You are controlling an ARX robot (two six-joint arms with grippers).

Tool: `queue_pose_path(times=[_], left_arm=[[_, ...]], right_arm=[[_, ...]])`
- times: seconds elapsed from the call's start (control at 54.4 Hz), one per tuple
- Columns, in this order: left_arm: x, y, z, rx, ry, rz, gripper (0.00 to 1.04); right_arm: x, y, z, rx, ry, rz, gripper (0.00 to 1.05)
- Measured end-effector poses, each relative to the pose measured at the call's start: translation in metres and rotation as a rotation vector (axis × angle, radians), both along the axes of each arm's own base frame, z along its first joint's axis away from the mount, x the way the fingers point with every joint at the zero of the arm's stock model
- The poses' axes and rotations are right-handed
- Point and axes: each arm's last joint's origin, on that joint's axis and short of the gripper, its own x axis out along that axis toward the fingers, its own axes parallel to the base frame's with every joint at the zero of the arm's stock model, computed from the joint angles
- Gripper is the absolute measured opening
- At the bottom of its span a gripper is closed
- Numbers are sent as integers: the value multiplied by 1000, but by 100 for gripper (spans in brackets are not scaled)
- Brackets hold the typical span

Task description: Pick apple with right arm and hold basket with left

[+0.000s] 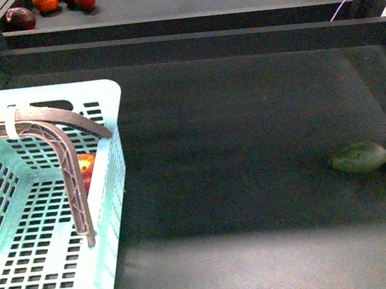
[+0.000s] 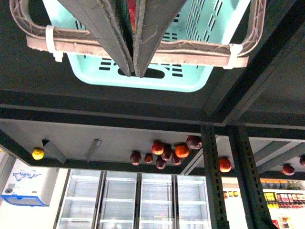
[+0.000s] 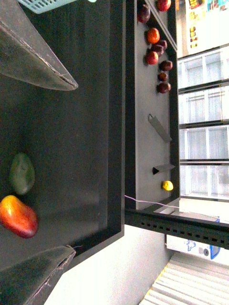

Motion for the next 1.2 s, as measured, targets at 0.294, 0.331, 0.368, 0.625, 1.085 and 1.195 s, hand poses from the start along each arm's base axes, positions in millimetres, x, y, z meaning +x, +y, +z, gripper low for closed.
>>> queue_pose_path(times=[0.294, 0.331, 0.368, 0.625, 1.085, 1.195], left_arm=[[-11, 0, 2, 3, -8, -1, 3], [-12, 0, 2, 3, -9, 0, 3], [-13, 0, 2, 3, -10, 0, 3], [-18, 0, 2, 3, -11, 0, 3], [-33, 0, -1, 3, -3, 0, 3], [-33, 0, -1, 3, -5, 0, 3]], right_arm=[[0, 0, 0, 0, 0, 0, 96], [0, 0, 0, 0, 0, 0, 96], [0, 0, 0, 0, 0, 0, 96], [0, 0, 0, 0, 0, 0, 96], [0, 0, 0, 0, 0, 0, 96], [0, 0, 0, 0, 0, 0, 96]])
